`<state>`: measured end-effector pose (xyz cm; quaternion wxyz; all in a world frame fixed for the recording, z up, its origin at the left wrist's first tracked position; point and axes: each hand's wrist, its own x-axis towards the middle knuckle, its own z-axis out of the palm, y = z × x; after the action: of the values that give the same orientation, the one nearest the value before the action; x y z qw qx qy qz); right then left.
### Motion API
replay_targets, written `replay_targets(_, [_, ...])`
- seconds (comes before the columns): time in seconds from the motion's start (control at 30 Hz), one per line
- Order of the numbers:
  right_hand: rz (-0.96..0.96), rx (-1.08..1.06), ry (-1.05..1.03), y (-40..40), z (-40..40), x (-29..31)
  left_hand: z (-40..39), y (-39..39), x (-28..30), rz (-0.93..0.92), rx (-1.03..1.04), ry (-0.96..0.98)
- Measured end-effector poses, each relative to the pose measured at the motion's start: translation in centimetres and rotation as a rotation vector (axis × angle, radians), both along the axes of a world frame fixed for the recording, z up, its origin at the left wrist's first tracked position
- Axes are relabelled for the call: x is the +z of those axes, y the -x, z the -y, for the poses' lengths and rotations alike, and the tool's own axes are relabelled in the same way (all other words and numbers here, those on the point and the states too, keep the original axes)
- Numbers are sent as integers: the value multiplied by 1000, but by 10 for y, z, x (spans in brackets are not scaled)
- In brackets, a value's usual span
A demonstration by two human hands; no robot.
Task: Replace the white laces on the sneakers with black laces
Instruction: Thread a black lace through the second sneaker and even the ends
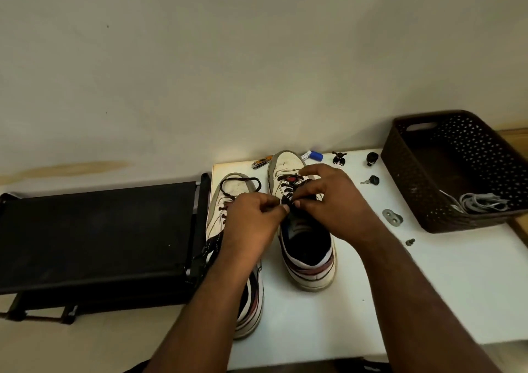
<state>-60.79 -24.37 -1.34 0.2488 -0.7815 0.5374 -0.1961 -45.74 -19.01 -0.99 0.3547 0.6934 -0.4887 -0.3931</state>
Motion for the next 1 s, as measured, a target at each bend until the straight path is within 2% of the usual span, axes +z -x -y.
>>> replay_targets(0.2, [56,-55,71,-11,-7,-16,1,-7,5,-356,40,-124])
replay_targets(0.33, [256,-135,23,-16,-9,-21,4,-8,3,-400,54,-137])
replay_targets(0.43, [292,-195,13,-20,-19,-25,5,-8,3,-429,57,-156])
replay_targets(0.53, [162,-214,30,-18,-33,-26,5,-7,5,-461,46,-182])
replay_targets(0.63, [-119,-220,2,-17,-40,-18,5,-3,6,-444,41,-177])
replay_targets(0.7, [-238,-221,9,-19,-41,-14,4,-2,7,-415,36,-160])
replay_targets(0.77, [-242,-246,5,-23,-42,-15,2,-1,7,-403,38,-140])
replay_targets(0.87, [-103,-291,19,-28,-41,-21,1,0,7,-406,68,-120])
replay_targets(1.0, [-67,-201,98,-31,-29,-21,0,2,5,-414,158,-74])
